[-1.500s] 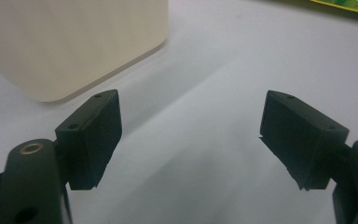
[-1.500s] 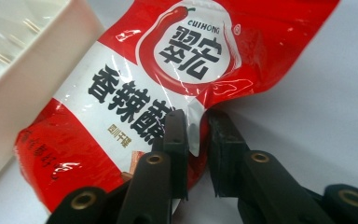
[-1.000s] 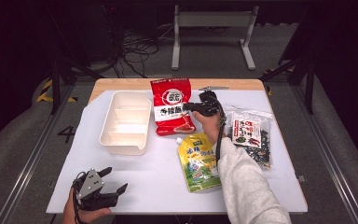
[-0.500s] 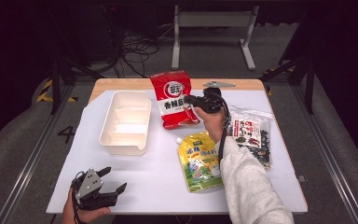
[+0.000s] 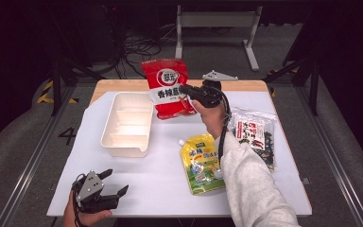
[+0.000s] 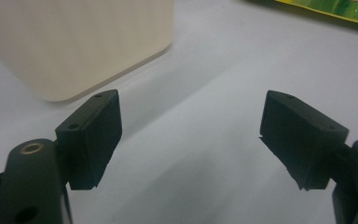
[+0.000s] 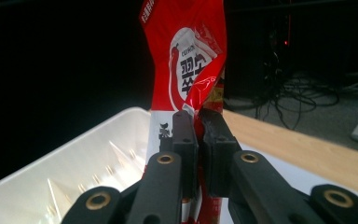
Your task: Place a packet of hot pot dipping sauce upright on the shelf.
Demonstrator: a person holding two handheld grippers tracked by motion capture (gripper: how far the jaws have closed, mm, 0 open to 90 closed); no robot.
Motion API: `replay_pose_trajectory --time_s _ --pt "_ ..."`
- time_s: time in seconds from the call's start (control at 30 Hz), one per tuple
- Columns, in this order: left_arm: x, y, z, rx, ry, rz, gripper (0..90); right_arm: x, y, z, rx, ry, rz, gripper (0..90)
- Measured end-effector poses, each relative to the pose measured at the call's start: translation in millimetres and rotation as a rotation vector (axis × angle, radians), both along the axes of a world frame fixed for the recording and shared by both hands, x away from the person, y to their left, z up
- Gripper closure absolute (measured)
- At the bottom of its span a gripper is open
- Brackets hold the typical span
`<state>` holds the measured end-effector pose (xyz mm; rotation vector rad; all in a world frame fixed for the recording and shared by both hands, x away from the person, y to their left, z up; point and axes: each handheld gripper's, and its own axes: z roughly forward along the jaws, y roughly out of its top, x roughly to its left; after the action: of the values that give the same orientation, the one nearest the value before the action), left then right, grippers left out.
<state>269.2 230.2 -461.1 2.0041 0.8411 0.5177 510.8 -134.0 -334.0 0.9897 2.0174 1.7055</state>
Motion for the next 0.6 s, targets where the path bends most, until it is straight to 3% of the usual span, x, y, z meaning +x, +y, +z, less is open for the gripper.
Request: replay_pose_trajectory --time_s 0.27,0.6 --pt "-2.3 3.7 0.2 -0.014 -0.002 -0.002 21.4 14.5 33.0 16.0 0.026 -0.039 0.015 84.7" --pt "-10.3 12.4 0.7 -0.03 -0.012 0.02 21.4 34.2 71.8 7.0 0.023 -0.032 0.034 84.7"
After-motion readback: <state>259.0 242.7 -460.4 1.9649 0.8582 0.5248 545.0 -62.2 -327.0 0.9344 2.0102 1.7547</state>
